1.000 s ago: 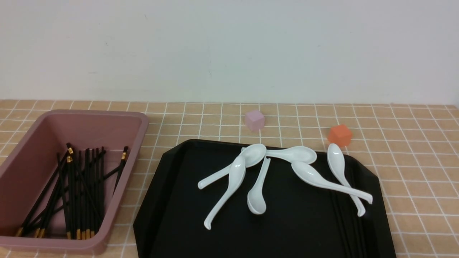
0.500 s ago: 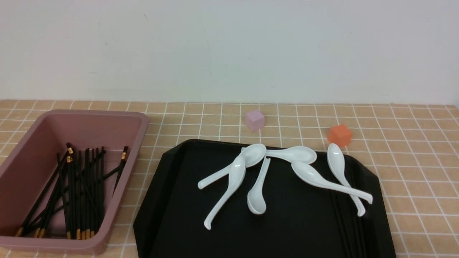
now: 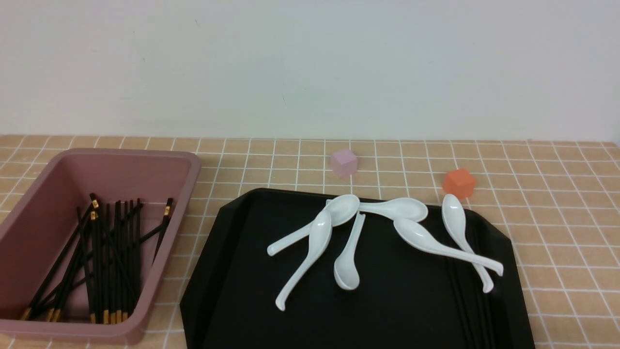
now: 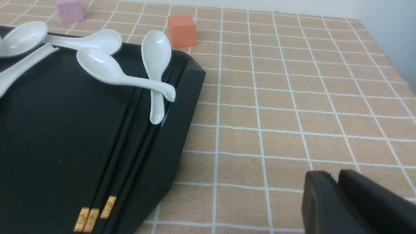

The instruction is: On brown tablecloth take chopsticks from black tray and put them in box.

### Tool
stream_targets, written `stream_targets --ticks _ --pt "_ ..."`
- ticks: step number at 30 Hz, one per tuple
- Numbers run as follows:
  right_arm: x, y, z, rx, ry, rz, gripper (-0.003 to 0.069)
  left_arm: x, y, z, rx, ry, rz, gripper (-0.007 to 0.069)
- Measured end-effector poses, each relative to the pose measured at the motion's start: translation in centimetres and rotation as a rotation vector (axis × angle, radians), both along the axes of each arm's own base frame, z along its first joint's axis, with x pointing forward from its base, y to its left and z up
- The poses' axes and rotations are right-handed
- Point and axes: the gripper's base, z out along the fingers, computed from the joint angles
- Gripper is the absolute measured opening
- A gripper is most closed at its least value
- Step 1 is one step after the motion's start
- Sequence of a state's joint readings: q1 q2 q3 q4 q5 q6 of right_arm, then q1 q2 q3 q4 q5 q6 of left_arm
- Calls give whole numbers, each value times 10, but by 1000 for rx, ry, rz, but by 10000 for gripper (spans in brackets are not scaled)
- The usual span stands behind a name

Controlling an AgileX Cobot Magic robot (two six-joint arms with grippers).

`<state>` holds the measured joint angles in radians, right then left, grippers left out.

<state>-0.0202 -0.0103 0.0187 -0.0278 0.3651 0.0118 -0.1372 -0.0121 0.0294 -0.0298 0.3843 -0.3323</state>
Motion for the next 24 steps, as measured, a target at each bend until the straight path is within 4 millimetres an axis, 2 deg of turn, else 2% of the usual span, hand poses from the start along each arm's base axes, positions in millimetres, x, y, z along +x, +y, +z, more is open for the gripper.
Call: stream_targets --ticks 24 --pt "0 0 0 0 0 0 129 0 0 0 0 0 0 239"
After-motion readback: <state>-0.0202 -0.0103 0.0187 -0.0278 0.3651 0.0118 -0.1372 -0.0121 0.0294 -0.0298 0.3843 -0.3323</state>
